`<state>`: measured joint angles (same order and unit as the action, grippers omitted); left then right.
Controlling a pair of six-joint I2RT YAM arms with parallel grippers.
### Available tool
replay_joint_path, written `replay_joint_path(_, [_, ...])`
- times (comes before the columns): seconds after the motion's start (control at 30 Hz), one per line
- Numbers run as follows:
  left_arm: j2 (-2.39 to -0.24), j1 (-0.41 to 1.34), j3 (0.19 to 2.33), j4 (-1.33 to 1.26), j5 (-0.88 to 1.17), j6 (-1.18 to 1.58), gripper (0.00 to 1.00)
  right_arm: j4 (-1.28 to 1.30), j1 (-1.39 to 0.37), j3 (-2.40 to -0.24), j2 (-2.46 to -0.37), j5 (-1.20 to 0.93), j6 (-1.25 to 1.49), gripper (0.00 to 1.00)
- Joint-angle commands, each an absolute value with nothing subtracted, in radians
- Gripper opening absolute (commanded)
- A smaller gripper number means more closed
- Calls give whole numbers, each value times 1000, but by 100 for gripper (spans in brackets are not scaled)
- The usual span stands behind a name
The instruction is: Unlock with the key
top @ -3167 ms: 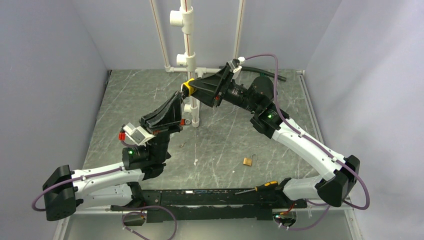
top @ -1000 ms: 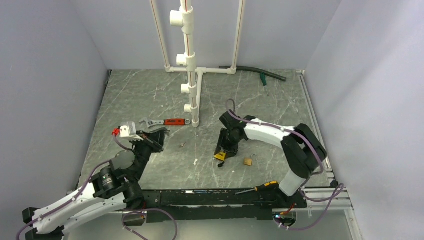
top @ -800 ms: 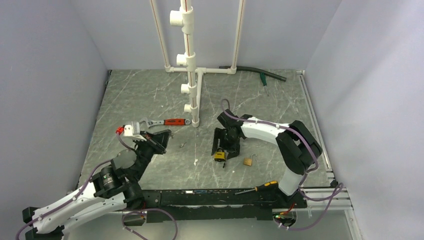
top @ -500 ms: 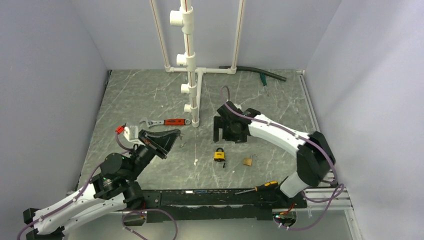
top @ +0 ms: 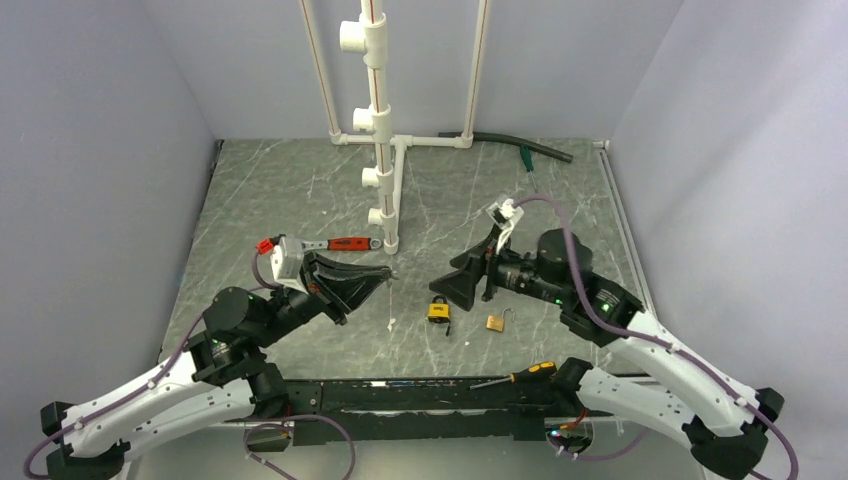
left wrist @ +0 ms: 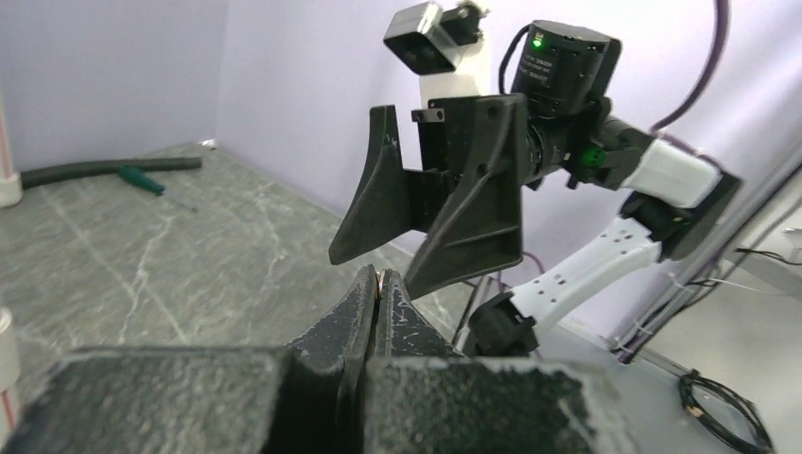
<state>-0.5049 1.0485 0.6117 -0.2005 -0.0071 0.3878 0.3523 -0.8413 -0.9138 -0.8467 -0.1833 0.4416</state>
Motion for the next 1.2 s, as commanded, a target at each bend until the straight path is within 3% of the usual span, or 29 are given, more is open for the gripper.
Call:
replay_joint_path(0.0, [-519, 1046, 688, -240, 116, 396, 0, 127, -841, -917, -816, -547, 340, 74])
replay_joint_path(0.07, [-525, 1046, 680, -275, 142, 416, 0, 139, -841, -964, -838, -604, 330, 62])
replay_joint_path(0.47, [-592, 1046, 640, -403, 162, 495, 0, 121, -847, -1022, -887, -723, 327, 43])
replay_joint_path(0.77, [-634, 1046, 634, -437, 173, 516, 0, 130, -850, -1040, -893, -692, 313, 37])
replay_joint_path(0.9, [-644, 1046, 622, -454, 173, 531, 0, 143, -851, -1056, -894, -678, 301, 26])
replay_joint_path(1.17, [-662, 1046, 598, -499, 167, 549, 0, 151, -853, -1062, -906, -672, 302, 24])
